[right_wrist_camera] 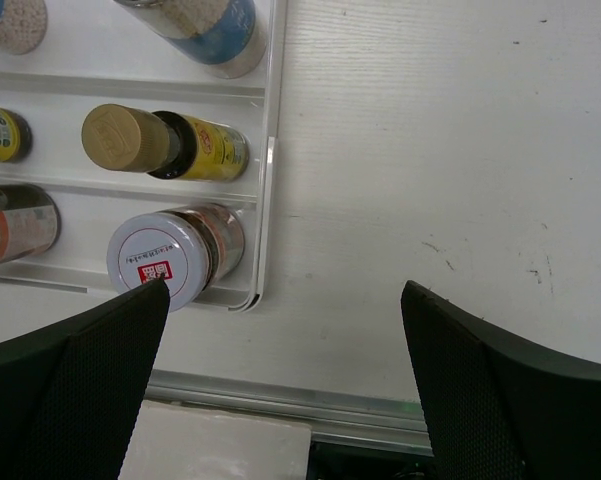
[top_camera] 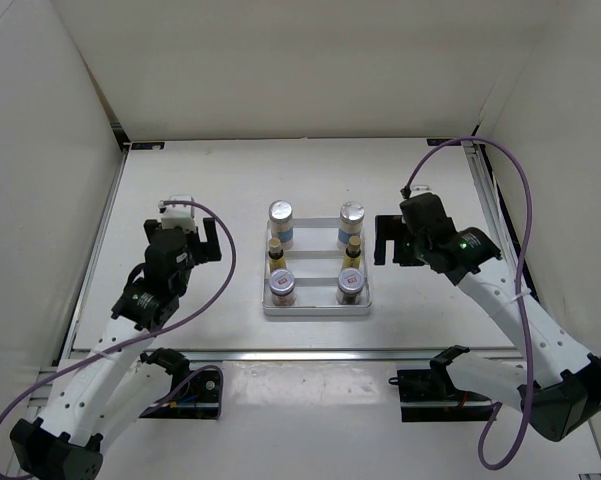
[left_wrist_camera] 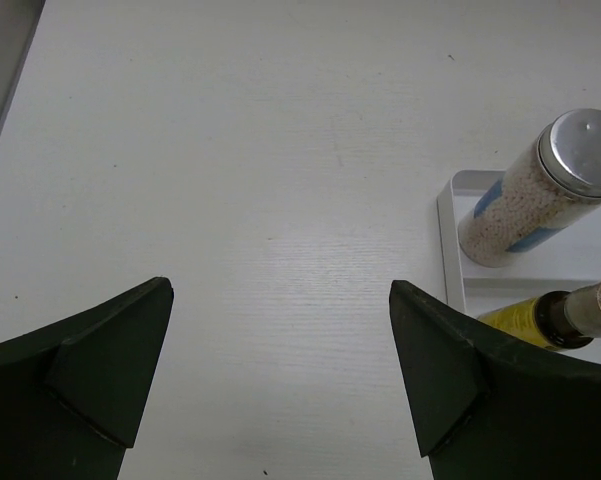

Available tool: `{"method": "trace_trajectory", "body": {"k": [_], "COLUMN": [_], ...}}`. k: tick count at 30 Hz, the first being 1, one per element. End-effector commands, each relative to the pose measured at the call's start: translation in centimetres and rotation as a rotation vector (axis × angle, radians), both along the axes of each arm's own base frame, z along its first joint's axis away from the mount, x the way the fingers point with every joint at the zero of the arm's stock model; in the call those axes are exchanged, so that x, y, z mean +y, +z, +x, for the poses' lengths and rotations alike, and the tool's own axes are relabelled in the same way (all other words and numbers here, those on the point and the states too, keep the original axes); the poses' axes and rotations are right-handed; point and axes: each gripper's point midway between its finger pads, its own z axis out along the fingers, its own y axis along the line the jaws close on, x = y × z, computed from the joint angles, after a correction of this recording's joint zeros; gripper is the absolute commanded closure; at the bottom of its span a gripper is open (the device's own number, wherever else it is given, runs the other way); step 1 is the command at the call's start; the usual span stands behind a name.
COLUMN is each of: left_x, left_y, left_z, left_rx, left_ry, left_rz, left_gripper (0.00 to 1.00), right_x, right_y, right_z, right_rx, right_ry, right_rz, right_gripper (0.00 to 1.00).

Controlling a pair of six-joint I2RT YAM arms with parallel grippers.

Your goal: Organize the condiment bottles

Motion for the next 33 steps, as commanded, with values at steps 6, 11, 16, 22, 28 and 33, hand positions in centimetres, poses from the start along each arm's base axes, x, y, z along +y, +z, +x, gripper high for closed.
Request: {"method": "trace_trajectory", "body": {"k": [6, 11, 16, 22, 28, 33], "left_x": [1.2, 1.3, 2.0, 2.6, 2.7, 2.6], "left_y": [2.7, 2.9, 3.0, 2.8, 2.6, 3.1], "left_z": [-0.5, -0.6, -0.7, -0.7, -0.8, -0.9], "left_rx": [-0.101, -0.109, -0.114, -0.116, -0.123, -0.139], "left_ry": [0.044, 0.042, 0.083, 0.11, 0.106, 0.096], "left_rz": [-0.01, -0.005, 0.005, 0.022, 0.036, 0.033], "left_gripper": [0.0, 0.0, 0.0, 0.0, 0.0, 0.0], "right_x": [-0.3, -0.4, -0.4, -0.7, -0.8, -0.7], "right_y": [1.1, 0.7, 0.7, 0.1, 0.1, 0.2], "right_z": [0.2, 0.1, 0.1, -0.1, 0.0, 0.2], "right_rx": [-0.062, -0.054, -0.054, -0.042, -0.045, -0.052], "right_ry": [-0.026, -0.026, -0.026, -0.032, -0.045, -0.045], "right_rz": [0.024, 0.019, 0.019, 0.003, 0.003, 0.008], "right_gripper": [0.0, 0.0, 0.0, 0.0, 0.0, 0.0]}}
